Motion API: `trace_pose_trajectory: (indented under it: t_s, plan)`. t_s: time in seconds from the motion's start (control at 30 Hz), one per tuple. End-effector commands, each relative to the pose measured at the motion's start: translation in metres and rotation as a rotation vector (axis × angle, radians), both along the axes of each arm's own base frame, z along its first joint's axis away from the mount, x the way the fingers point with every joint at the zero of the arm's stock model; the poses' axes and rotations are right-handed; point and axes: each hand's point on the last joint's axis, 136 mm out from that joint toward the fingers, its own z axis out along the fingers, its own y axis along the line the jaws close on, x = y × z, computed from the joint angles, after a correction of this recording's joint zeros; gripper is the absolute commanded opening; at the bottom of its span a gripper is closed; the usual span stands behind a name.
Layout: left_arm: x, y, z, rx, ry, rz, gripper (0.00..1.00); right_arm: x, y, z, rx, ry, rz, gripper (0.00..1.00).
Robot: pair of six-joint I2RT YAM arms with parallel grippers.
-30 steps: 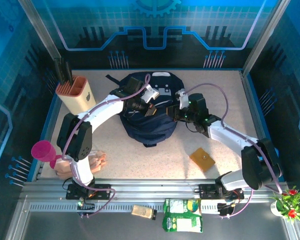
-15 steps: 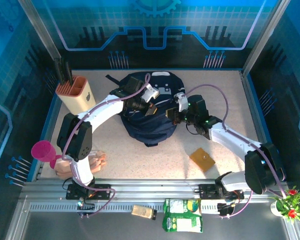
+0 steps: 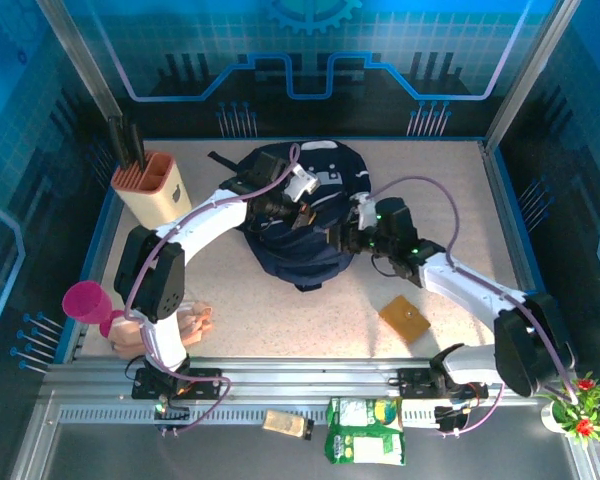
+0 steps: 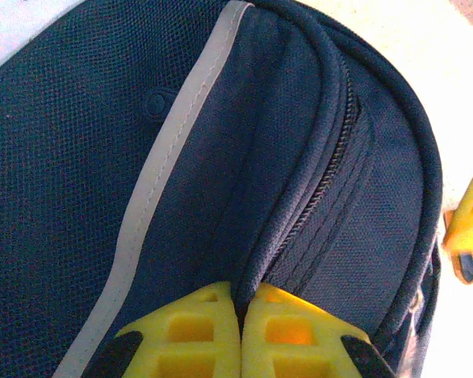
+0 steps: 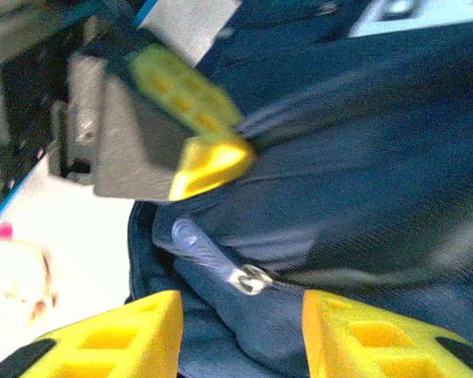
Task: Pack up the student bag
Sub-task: Unzip the student bag at the top-center of the table.
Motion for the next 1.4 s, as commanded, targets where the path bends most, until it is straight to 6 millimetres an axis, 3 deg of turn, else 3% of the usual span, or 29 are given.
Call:
trace_pose_trajectory:
  t_s: [0.0, 0.13, 0.43, 0.5, 0.87, 1.03, 1.13, 1.23, 1.37]
  plan:
    - [0.016, 0.000, 0.034, -0.047, -0.160, 0.009, 0.00, 0.005, -0.028, 0.012, 0.097, 0.081, -0.138, 0.53]
    - [0.006, -0.002, 0.043, -0.065, -0.217, -0.030, 0.00, 0.013, -0.042, 0.012, 0.263, 0.234, -0.226, 0.57]
    - [-0.014, -0.015, 0.042, -0.054, -0.255, -0.117, 0.00, 0.034, -0.021, 0.009, 0.407, 0.430, -0.220, 0.60]
    - [-0.018, -0.018, 0.039, -0.047, -0.253, -0.133, 0.00, 0.043, -0.015, 0.023, 0.429, 0.406, -0.204, 0.60]
    - [-0.027, -0.023, 0.034, -0.029, -0.253, -0.166, 0.07, 0.060, 0.005, 0.004, 0.442, 0.510, -0.209, 0.64]
    - [-0.026, -0.006, 0.031, -0.007, -0.232, -0.029, 0.35, 0.068, 0.015, -0.007, 0.385, 0.529, -0.207, 0.59]
    - [-0.023, 0.014, 0.029, -0.012, -0.185, 0.156, 0.55, 0.070, 0.021, -0.016, 0.353, 0.549, -0.198, 0.49]
    - [-0.032, 0.027, 0.023, -0.068, -0.088, 0.308, 0.66, 0.071, 0.026, -0.021, 0.340, 0.561, -0.186, 0.34]
    - [-0.053, 0.032, 0.012, -0.180, 0.095, 0.448, 0.67, 0.070, 0.032, -0.016, 0.349, 0.548, -0.166, 0.21]
